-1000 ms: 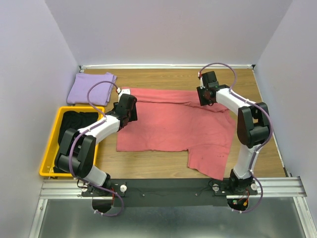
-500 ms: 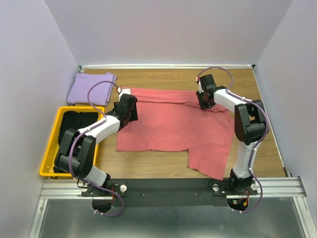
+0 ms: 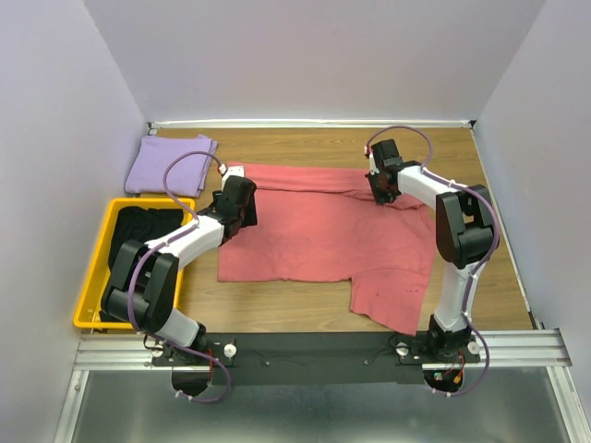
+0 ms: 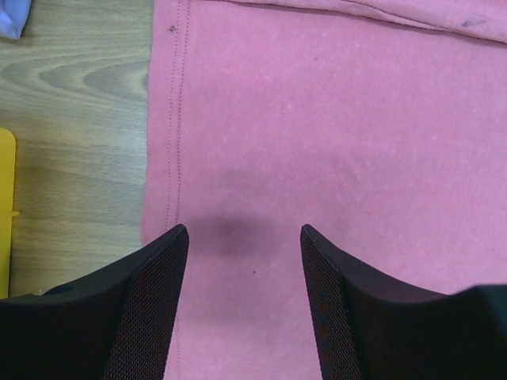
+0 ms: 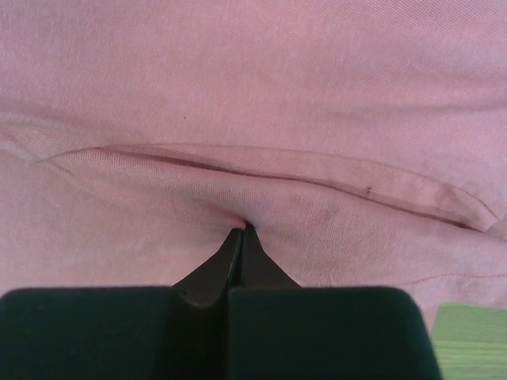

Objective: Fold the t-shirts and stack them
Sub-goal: Fold the tshirt

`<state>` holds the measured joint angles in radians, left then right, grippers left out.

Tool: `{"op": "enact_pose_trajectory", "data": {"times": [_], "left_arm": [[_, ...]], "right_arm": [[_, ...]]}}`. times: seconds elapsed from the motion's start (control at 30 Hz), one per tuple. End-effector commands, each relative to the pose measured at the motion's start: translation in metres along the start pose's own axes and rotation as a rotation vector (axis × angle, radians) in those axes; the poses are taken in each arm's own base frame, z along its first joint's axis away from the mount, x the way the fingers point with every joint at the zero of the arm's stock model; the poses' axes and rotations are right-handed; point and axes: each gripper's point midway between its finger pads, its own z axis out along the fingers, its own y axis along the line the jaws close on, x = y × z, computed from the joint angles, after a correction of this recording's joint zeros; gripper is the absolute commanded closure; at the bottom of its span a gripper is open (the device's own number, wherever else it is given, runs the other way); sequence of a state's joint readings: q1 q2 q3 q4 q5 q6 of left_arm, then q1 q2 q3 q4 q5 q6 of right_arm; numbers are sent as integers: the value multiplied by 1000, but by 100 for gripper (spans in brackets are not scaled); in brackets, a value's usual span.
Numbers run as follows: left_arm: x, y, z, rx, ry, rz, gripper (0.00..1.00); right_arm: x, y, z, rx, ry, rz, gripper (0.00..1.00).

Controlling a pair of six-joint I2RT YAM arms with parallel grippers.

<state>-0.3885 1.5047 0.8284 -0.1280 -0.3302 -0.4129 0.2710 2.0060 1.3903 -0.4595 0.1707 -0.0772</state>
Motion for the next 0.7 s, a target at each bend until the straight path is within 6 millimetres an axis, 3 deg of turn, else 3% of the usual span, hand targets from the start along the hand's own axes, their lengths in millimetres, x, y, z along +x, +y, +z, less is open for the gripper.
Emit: {"op": "enact_pose_trajectory", "data": {"times": [0.0,0.3,0.5,0.67], "left_arm": [[-10,2,-5,-15,-49,-8,33],[-7,0,-3,-11,-38,5,33],[-7,-1,-4,-8,-38,9,33],[-6,-2,-5,-4,-38,18,33]], "right_arm": [[-14,-16,-22,50,-28,-16,99],[-34,-20,-44,35,-44,-52,99],[-41,-28,-36,74,-30,-100,98],[-66,-36,-34,104,-68,-109,97]]}}
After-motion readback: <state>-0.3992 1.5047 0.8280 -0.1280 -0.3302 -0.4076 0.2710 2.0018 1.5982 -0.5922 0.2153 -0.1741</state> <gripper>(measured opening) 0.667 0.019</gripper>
